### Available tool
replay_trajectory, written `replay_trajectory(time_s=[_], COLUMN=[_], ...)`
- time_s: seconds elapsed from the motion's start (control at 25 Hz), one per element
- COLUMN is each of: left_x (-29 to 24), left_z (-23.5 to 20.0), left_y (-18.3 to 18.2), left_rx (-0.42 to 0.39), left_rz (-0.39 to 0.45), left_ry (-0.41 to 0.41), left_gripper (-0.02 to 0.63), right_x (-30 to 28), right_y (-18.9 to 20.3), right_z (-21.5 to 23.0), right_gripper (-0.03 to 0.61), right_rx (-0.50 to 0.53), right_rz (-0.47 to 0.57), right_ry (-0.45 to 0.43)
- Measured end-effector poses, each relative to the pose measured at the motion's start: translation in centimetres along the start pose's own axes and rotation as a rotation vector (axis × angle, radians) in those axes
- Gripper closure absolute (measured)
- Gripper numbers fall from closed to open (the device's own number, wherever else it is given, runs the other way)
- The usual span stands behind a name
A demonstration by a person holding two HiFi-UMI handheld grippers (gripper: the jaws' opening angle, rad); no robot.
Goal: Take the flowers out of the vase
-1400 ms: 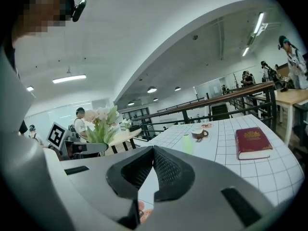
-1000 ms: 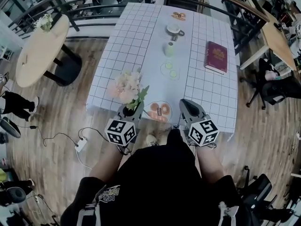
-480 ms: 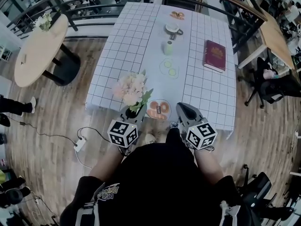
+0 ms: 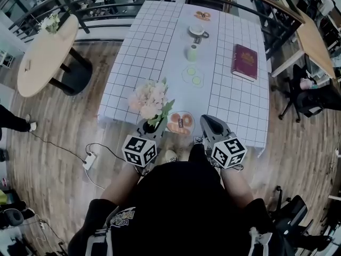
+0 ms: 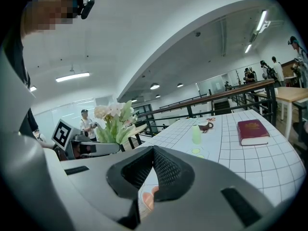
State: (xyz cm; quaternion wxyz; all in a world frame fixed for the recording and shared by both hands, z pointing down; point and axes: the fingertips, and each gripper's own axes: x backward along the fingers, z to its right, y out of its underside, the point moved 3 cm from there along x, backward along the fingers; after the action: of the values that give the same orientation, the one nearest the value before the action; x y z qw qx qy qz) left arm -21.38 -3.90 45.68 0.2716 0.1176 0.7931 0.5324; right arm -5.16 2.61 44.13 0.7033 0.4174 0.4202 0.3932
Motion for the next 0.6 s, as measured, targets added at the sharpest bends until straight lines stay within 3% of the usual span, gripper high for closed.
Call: replay_trajectory(time_s=[0.6], left_x=[-0.49], left_z=[0.73], left_y=[0.32], left_rx=[0.001], left_rz=[-0.005], left_ry=[0.005], left_gripper=[0.543], right_x=[0.63], right_y=[0.52], right_z=[0.8], right_gripper=[0.557], right_rx=[-0.022], right_rz=[0.007], right_ry=[0.01])
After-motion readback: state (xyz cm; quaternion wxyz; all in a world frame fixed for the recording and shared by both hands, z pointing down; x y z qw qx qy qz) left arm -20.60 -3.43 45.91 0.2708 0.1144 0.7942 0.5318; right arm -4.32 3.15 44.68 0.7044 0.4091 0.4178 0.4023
